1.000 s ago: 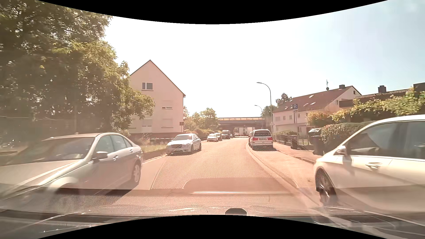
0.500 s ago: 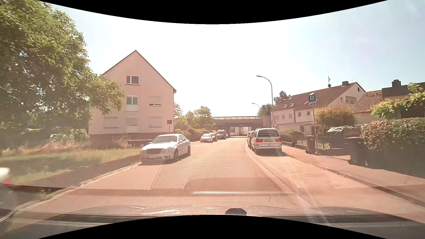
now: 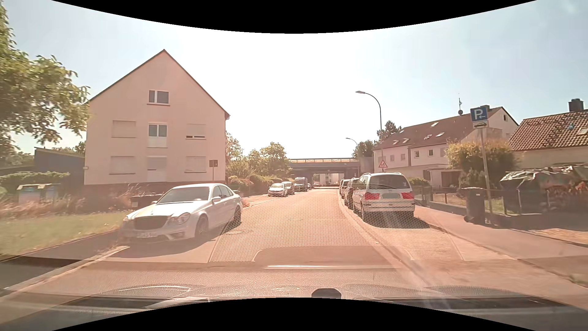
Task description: Follow the waypoints while adhering to traffic rules and regulations
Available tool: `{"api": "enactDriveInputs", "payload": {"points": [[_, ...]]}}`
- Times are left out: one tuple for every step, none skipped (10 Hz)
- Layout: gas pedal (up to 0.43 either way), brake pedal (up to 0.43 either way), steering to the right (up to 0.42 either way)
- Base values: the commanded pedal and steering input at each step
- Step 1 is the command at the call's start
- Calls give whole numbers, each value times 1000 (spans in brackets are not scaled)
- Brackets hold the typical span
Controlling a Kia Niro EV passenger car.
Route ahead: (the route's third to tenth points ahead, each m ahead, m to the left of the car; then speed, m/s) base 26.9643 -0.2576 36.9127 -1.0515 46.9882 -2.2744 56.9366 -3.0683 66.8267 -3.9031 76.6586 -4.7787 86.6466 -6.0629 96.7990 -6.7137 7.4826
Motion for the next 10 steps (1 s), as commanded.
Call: {"api": "enactDriveInputs", "payload": {"points": [[47,0,16],[47,0,16],[59,0,16],[59,0,16],[67,0,16],[67,0,16],[98,0,16],[98,0,16],[98,0,16],[98,0,17]]}}
